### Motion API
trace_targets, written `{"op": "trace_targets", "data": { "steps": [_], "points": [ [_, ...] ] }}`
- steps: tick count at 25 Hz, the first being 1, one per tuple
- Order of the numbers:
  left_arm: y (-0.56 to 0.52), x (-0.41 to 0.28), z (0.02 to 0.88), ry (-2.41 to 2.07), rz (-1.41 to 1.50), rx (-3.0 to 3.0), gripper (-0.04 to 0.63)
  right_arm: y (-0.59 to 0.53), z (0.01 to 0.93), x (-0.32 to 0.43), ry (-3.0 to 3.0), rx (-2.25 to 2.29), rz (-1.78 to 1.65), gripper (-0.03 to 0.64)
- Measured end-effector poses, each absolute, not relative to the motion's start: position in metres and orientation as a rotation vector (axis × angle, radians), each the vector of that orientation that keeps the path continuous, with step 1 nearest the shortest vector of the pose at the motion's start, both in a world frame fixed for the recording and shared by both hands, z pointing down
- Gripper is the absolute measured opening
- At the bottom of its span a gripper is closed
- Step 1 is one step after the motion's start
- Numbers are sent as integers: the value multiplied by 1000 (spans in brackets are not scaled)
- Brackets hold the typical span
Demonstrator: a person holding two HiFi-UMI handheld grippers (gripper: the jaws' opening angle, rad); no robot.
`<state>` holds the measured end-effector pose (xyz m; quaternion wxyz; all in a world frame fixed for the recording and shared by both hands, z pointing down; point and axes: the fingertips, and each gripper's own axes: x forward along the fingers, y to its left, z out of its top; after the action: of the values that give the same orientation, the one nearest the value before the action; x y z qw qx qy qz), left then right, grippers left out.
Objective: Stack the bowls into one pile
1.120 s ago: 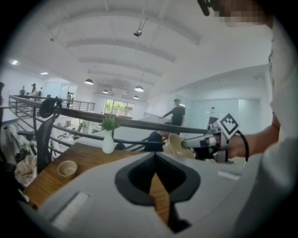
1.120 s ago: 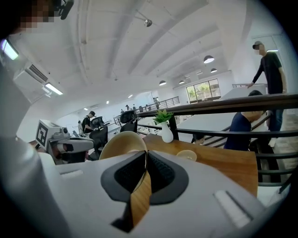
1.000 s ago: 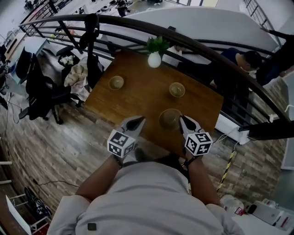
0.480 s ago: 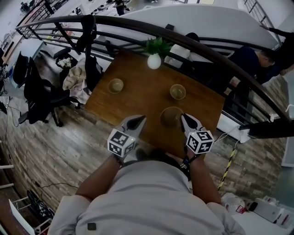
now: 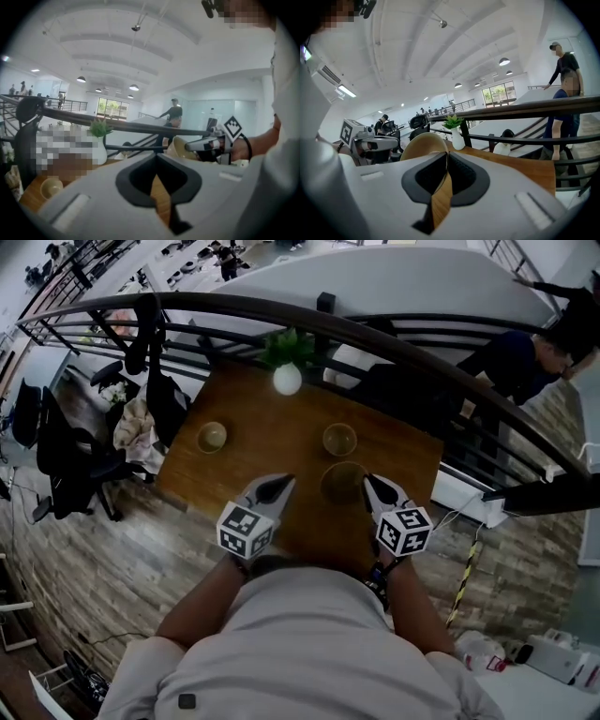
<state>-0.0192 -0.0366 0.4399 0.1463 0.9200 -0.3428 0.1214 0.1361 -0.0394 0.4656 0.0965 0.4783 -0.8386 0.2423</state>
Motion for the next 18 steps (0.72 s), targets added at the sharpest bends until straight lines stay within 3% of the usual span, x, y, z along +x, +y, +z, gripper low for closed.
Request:
{"op": "trace_targets", "data": {
  "steps": [7,18],
  "points": [
    [-61,24,439,-855,354,2718,5,-45,465,169,-2430,1524,731,23],
    [-93,22,424,-578,378,2836,5,-50,449,152,-2320,1786,728,23]
  ]
}}
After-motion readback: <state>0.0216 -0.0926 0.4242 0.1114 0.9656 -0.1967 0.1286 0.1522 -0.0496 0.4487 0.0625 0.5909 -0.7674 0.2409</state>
